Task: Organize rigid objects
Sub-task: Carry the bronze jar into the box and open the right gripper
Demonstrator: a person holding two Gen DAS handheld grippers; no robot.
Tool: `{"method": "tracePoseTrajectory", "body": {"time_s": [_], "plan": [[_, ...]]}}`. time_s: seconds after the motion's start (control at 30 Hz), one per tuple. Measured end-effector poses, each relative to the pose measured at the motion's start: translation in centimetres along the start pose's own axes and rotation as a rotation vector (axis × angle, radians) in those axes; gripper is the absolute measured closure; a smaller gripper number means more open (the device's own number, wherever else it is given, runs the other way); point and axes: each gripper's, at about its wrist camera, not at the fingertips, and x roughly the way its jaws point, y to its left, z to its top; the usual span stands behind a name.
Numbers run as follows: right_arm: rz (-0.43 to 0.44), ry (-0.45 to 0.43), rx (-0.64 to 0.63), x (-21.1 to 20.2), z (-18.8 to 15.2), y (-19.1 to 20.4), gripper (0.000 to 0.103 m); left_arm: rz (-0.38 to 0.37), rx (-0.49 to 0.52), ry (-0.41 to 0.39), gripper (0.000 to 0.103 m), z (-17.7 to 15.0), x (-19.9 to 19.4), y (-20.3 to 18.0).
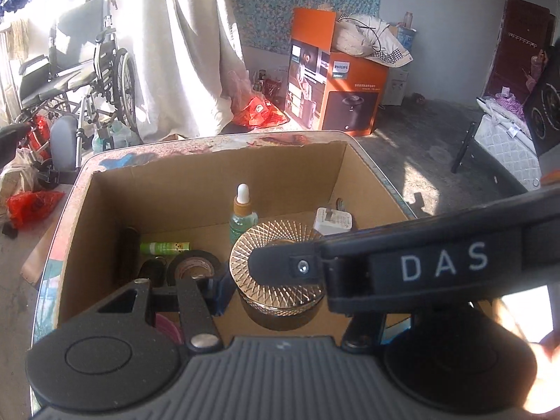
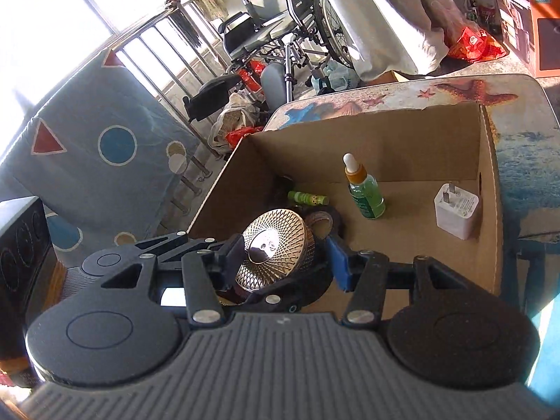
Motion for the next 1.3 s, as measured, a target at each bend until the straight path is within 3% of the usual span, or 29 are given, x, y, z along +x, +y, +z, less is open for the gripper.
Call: {"method": "tracePoseTrajectory", "body": {"time_s": [0.3,0.5,0.63,0.77,0.9,1.1,1.3], "plan": [[-0.027,0.21,0.02,7.1,1.6,-3.2,0.051,-0.017,-0.107,0.158,0.046,-0.5,5.3,2.7],[-0.06,0.265,-0.004,9.3,1.9,-4.0,0.051,-0.044,-0.18,0.22,0.043,-0.4,6.8,2.8],[-0.062,0.278,-0.003,9.6,1.6,-4.4,0.051,-0.069,-0.188,0.212,0.038,-0.5,6.6,2.5],[-0.079,0.237,-0.033,8.9,1.7,-4.0,0.051,-0.064,-0.181,0.195,0.038,-0.6,6.1,2.3],[-0.075,0.142,-0.049,6.3,1.9,-3.2,0.051,-0.041,-0.143,0.146,0.034,-0.7,4.3,1.6],[-0.016,-0.046,-0.001,-0.4,0.5,-2.2,0.045,0.024,-0.037,0.048,0.019,-1.1,-0.4,0.1],[0.005,-0.137,0.029,-5.0,-2.2,-1.2,0.041,0.033,0.051,-0.043,0.012,-2.2,-5.5,-1.4]]}}
